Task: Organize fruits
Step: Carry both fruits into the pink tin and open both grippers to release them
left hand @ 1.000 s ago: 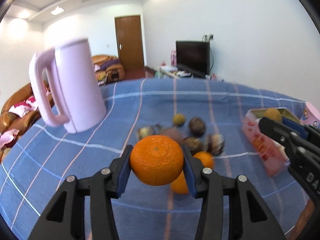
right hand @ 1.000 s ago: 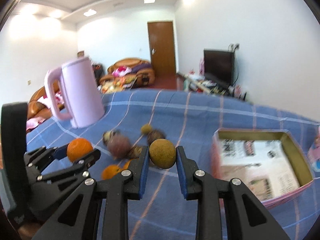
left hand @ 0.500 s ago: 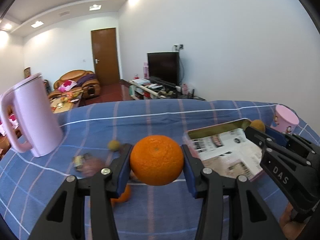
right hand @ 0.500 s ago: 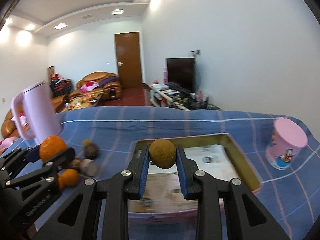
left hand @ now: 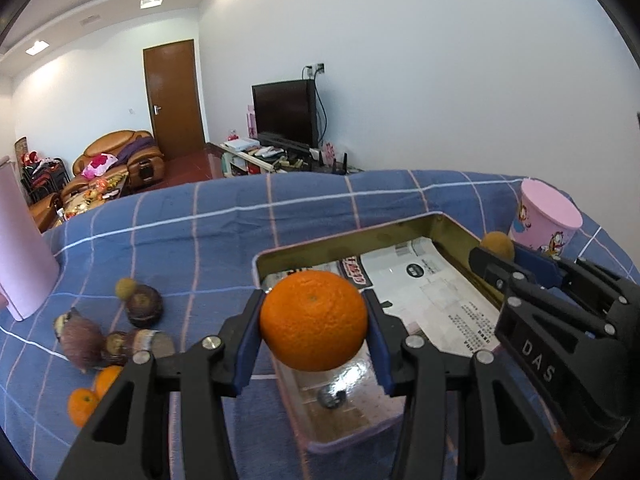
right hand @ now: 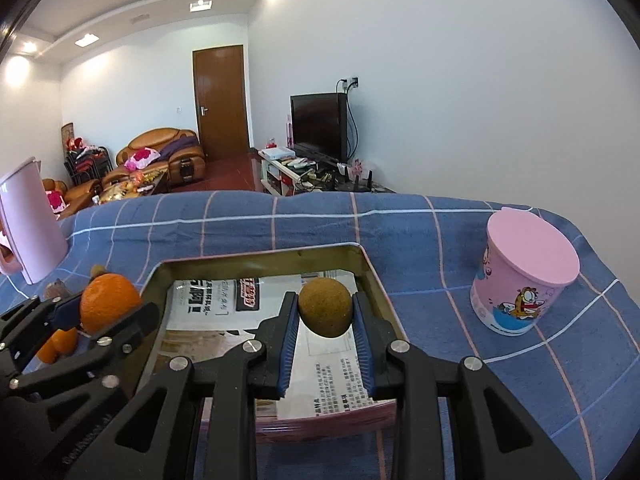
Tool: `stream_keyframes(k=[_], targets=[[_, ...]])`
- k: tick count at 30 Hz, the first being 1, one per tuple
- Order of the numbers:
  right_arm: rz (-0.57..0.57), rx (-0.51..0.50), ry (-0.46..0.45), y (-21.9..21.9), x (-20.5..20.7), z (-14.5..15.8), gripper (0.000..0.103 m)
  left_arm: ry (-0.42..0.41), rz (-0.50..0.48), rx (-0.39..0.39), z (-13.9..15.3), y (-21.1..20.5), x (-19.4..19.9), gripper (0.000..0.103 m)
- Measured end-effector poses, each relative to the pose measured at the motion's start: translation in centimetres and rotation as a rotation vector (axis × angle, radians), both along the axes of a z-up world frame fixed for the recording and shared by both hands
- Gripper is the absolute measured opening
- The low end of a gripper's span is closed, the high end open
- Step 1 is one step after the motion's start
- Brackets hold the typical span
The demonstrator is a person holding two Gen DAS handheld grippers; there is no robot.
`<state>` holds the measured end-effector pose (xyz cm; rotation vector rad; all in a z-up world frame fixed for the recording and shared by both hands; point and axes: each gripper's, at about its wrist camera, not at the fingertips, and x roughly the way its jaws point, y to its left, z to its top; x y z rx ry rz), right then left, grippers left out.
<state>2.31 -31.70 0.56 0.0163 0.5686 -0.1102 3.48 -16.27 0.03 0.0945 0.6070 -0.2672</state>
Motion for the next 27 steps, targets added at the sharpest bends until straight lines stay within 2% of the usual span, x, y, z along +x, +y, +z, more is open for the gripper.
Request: stream_keyframes(k=[13,18,27], targets=[[0.035,0.015,0.091,0.2,1.3,-1.7,0.029,0.055,-0.024,0.012,-1.3,-0.5,1.0,0.049],[0.041,0.031,0.092,0.2,1.3,-1.9,0.029,0.056,-0.023,0.018,-1.3,-0.7,0.9,0.050],[0.048,0.115,0.125,-0.7,1.7,-2.4,0.029,0.051,-0.021,0.020,-1.3,-0.5,0.8,0.050]])
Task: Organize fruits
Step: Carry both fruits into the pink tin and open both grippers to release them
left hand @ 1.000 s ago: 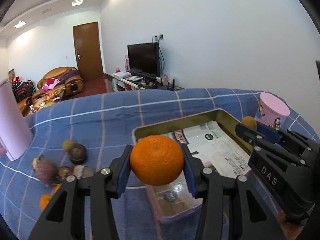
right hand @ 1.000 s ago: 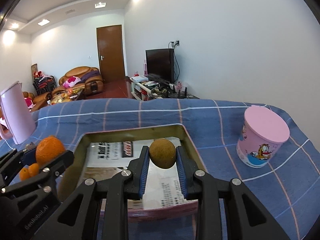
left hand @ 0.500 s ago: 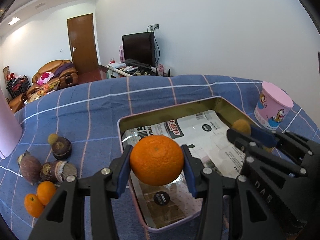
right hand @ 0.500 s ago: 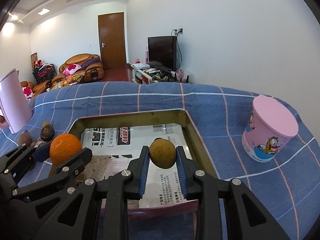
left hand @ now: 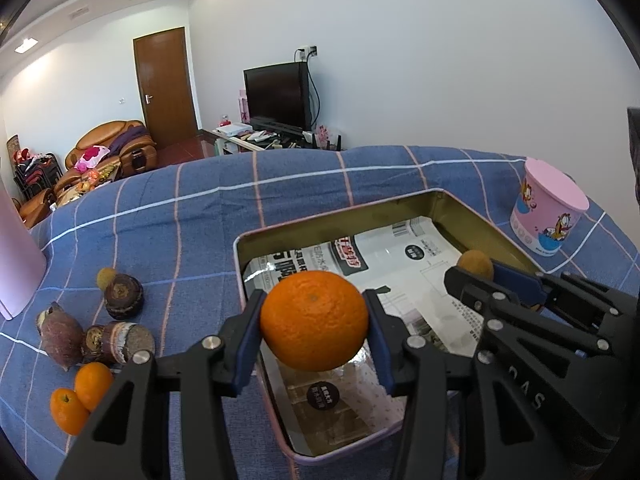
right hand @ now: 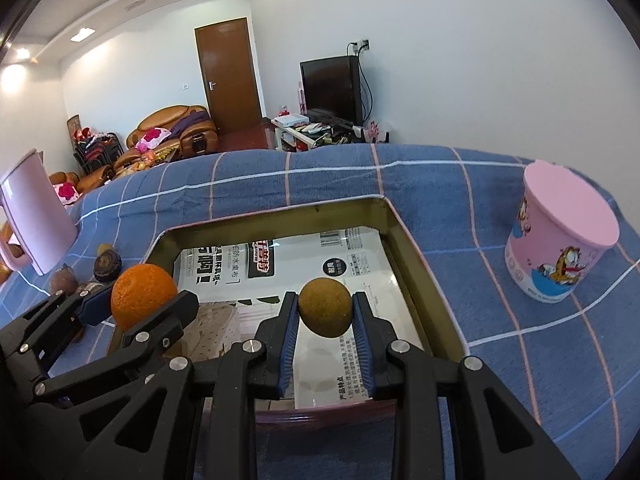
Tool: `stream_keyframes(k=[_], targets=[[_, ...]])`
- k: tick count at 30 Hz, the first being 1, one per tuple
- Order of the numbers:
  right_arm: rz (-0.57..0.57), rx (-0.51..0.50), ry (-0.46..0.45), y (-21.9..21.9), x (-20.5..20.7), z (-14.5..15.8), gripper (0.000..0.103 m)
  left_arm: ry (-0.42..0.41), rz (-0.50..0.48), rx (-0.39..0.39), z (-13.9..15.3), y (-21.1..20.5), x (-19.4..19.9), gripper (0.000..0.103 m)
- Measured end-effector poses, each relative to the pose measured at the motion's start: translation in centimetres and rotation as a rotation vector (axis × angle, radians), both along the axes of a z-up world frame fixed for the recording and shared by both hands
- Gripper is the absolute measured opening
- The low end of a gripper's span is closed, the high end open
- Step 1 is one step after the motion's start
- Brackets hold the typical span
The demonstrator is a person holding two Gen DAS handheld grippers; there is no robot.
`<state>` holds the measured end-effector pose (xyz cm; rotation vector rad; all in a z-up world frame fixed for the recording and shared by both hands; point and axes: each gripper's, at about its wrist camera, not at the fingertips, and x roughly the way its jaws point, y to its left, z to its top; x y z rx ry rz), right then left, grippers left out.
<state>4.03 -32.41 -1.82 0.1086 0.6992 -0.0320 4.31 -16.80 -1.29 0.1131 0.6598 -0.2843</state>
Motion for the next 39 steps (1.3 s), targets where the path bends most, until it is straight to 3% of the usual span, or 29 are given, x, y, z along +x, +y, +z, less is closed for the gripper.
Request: stream_keyframes(k=[8,10,12,17,20,21,24,25,29,34,39], targets=[[0.004,0.027,-0.005,-0.2,-0.2,0.0,0.029,-0.033,0.019,0.005,0.2,0.3,-0.5,0.056],[0.002,0.036,-0.007,-0.3,-0.2,0.1,0.029,-0.046,0.046,0.015,0.4,0.7,-0.7,0.069],[0.000,0.050,-0.012,-0.5,-0.3,0.1,0.029,-0.044,0.060,0.003,0.5,1.2,-0.5,0.075],[0.008,0.107,-0.040,-1.0,-0.7,0.2,0.030,-0.089,0.066,-0.019,1.1,1.9,-1.1,0.083],[-0.008,0.119,-0.096,-1.4,-1.4,0.9,0.031,-0.151,0.089,-0.013,2.0,2.3,-1.9,0.101],[-0.021,0.123,-0.130,-1.7,-1.7,1.3,0.035,-0.167,0.093,-0.026,2.3,2.6,-2.1,0.103],[-0.075,0.102,-0.236,-1.8,-3.0,2.3,0.072,-0.188,0.085,-0.063,2.9,3.4,-2.4,0.103],[-0.094,0.079,-0.299,-1.7,-3.9,2.8,0.079,-0.196,0.086,-0.060,3.0,3.7,-2.5,0.103],[-0.133,-0.037,-0.401,-0.6,-4.8,3.9,0.085,-0.206,0.100,-0.042,2.8,4.4,-2.8,0.103],[-0.160,-0.115,-0.395,0.4,-4.7,4.0,0.086,-0.211,0.118,-0.040,2.6,5.7,-3.2,0.103],[-0.177,-0.125,-0.390,0.4,-5.2,3.9,0.086,-0.194,0.130,-0.035,2.1,7.0,-3.3,0.103]])
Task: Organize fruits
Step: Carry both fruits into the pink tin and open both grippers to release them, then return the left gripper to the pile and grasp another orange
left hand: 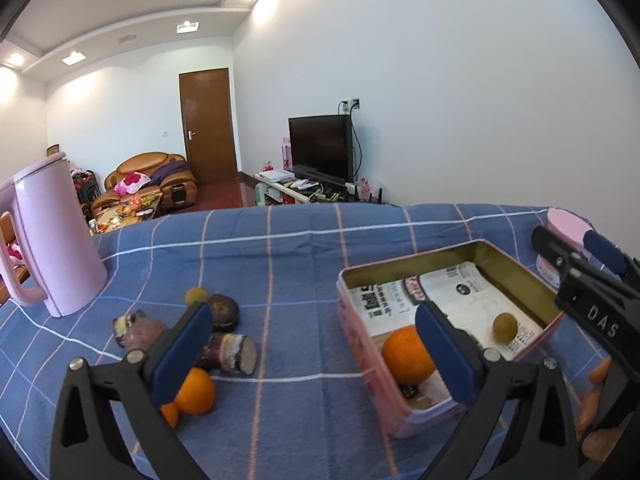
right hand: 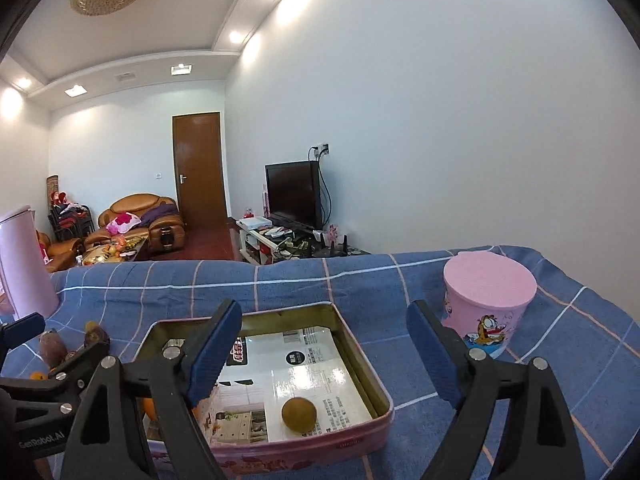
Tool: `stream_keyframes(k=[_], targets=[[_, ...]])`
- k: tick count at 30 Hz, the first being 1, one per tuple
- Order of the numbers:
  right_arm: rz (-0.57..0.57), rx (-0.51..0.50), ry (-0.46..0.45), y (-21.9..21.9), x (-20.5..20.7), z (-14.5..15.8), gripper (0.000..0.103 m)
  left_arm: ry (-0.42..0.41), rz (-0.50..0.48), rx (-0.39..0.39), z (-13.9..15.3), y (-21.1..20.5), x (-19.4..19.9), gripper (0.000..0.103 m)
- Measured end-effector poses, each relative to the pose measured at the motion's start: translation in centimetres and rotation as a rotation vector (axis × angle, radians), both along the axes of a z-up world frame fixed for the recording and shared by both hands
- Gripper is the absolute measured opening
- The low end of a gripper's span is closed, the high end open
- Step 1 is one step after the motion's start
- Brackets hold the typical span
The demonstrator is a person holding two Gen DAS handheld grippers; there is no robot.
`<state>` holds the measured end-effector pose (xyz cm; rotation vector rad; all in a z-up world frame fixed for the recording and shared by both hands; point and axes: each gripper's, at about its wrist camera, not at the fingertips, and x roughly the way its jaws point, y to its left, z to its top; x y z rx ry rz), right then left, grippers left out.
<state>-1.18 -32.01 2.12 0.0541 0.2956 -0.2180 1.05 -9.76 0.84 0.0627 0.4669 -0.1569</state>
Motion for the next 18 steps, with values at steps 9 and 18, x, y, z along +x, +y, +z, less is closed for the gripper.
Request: stream_keyframes(k=[9,18], targets=[[-0.057,0.032,0.005,0.3,-1.9,-0.2,0.086,0.038,0.007,0.017,-0.8,2.2,-0.2,0.103],[-0.054,0.042,0.033,3.1,-2.8,-0.4,0.086,0.062,0.002,0.022,-1.1,4.5,-0.6,0.103]])
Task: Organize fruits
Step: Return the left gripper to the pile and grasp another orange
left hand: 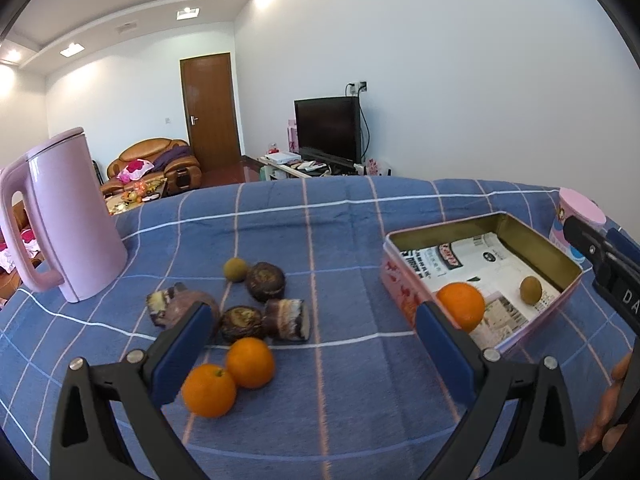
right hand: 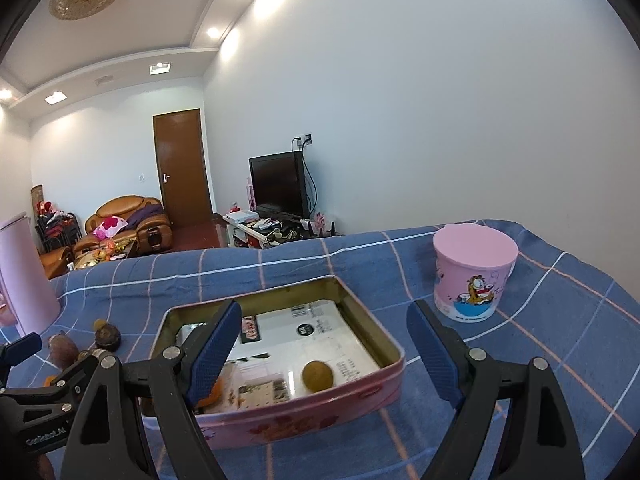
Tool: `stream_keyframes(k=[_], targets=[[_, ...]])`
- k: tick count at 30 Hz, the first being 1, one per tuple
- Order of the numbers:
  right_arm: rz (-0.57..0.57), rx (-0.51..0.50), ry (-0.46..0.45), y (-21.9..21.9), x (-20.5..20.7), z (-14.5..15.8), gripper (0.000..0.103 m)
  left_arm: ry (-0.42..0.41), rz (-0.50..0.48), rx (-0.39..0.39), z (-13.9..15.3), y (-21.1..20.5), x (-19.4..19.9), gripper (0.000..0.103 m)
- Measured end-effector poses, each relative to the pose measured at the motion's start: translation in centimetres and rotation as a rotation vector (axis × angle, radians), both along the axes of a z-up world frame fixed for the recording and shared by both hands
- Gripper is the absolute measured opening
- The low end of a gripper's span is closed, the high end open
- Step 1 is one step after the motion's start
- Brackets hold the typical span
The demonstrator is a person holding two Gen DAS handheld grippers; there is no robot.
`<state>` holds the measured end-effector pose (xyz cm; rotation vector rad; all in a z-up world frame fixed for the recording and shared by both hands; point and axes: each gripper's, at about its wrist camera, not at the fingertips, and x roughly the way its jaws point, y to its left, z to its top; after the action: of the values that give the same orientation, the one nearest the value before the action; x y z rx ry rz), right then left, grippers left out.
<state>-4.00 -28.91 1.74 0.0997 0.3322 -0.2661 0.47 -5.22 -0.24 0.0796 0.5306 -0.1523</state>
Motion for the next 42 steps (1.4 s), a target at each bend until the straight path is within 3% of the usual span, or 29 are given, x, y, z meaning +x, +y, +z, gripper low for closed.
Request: stream_keyframes(k=[14,21,29,33,36,39,42], targets=[[0.109,0.044,0.050,6.9,1.1,-0.5,0.086,0.085,0.021,-0.006,-1.0,6.2,1.3,0.103],[0.143,0.080,0.105,10.7,3.3,-1.1,0.086,0.188,-0.030,-0.032,-2.0,9.5,2.6,0.103],[0.194,0.131,0.129,12.2,4.5,-1.7,0.086,0.268,-0.068,-0.019,-3.0,9.2,3.6,0.103],[0.209,0.164,0.132,11.9,4.3,-1.8,0.086,0.278,-0.097,0.005,-3.2,8.2,3.7,0.087],[0.231,0.187,0.160,11.9,4.6,-2.1,0.086,0.295,-0.089,-0.003,-3.3,8.6,3.8,0.083],[0.240,0.210,0.172,11.7,4.7,-2.3,0.086,0.317,-0.083,-0.039,-3.5,9.4,4.2,0.083],[0.253,0.225,0.178,11.8,4.6,-2.5,0.086,0.326,-0.091,-0.071,-3.6,9.8,4.4,0.072]])
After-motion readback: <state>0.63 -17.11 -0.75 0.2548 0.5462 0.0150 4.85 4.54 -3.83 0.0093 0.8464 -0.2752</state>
